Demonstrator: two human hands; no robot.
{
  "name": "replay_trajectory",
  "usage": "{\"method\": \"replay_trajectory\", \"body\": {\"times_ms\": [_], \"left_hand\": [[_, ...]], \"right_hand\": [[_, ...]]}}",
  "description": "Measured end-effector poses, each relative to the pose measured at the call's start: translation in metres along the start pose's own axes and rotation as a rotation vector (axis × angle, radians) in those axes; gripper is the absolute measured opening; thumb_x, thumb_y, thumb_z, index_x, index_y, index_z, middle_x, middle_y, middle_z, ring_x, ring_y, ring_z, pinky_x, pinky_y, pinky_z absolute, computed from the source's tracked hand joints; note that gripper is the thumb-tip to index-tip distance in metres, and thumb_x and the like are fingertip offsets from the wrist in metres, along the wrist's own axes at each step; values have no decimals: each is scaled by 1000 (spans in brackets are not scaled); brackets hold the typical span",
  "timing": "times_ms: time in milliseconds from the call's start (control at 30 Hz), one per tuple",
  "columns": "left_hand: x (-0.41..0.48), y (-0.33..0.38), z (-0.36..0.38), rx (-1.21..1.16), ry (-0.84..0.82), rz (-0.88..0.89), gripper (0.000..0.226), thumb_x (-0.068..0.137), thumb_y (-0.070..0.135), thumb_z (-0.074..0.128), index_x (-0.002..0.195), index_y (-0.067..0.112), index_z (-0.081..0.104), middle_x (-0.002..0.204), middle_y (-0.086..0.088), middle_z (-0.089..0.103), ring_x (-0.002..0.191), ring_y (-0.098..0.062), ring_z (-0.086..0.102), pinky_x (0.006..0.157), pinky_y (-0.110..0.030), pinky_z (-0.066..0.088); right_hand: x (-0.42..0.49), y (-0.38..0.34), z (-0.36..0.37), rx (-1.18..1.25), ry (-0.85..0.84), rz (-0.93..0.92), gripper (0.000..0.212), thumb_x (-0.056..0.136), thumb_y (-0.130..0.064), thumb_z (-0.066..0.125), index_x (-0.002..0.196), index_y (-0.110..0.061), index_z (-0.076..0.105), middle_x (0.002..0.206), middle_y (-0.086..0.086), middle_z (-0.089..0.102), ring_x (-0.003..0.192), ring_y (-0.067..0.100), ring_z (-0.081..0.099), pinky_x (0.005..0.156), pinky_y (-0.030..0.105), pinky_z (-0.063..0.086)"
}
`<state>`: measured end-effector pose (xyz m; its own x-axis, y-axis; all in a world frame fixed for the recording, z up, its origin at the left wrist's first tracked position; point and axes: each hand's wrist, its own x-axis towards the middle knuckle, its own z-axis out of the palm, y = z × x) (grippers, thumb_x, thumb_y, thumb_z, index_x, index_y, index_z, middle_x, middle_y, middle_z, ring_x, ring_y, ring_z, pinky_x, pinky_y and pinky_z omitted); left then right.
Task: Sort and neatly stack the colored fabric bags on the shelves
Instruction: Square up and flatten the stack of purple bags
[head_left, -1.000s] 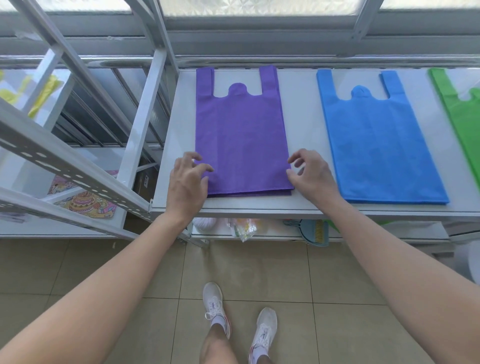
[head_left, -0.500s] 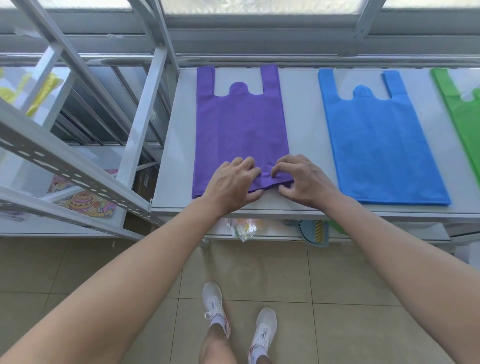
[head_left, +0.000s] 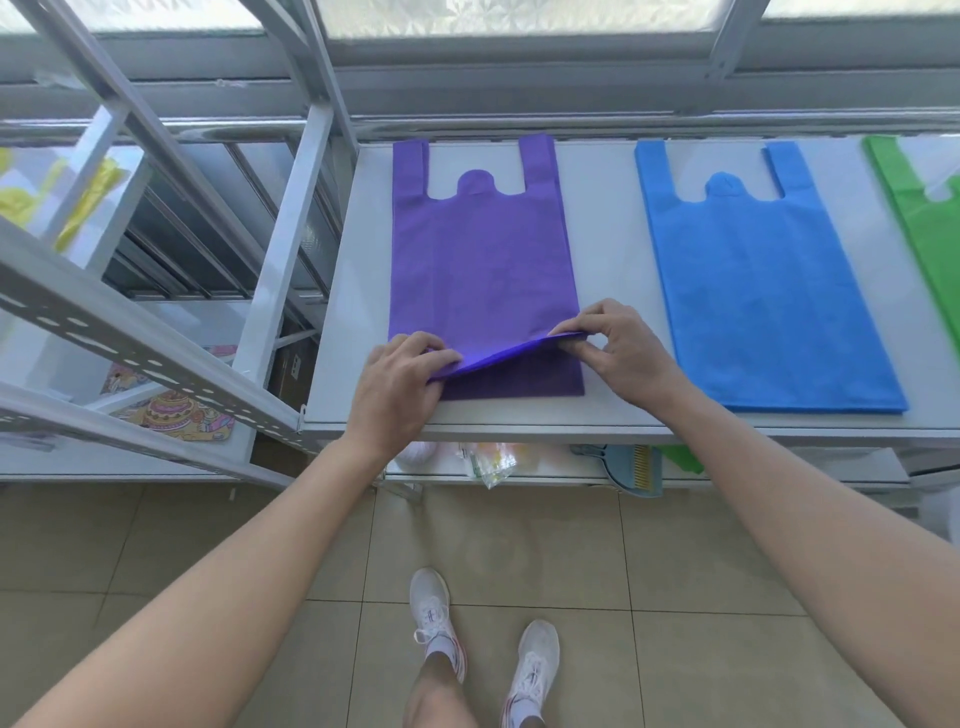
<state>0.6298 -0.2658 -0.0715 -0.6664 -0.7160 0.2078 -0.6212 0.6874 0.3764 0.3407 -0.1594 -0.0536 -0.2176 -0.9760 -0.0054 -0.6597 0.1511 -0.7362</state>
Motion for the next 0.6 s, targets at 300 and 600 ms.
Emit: {"method": "replay_trajectory", "body": {"times_ms": [300, 600], "left_hand": [[-8, -15, -18, -298, 85, -225, 17, 98, 25, 70, 108, 15, 80, 99, 4, 75, 91, -8, 63, 85, -24, 50], [-7, -26, -24, -184, 3, -138, 19, 99, 19, 67, 116, 20, 77, 110, 7, 72, 106, -17, 64, 94, -37, 53]], "right_hand": [[-6, 5, 6, 197, 35, 214, 25, 99, -37, 68, 110, -18, 78, 101, 3, 68, 87, 13, 59, 79, 25, 44], [-11, -4, -3, 150, 35, 202, 17, 102, -32, 64, 112, -23, 76, 88, -9, 57, 81, 2, 56, 72, 14, 39]]}}
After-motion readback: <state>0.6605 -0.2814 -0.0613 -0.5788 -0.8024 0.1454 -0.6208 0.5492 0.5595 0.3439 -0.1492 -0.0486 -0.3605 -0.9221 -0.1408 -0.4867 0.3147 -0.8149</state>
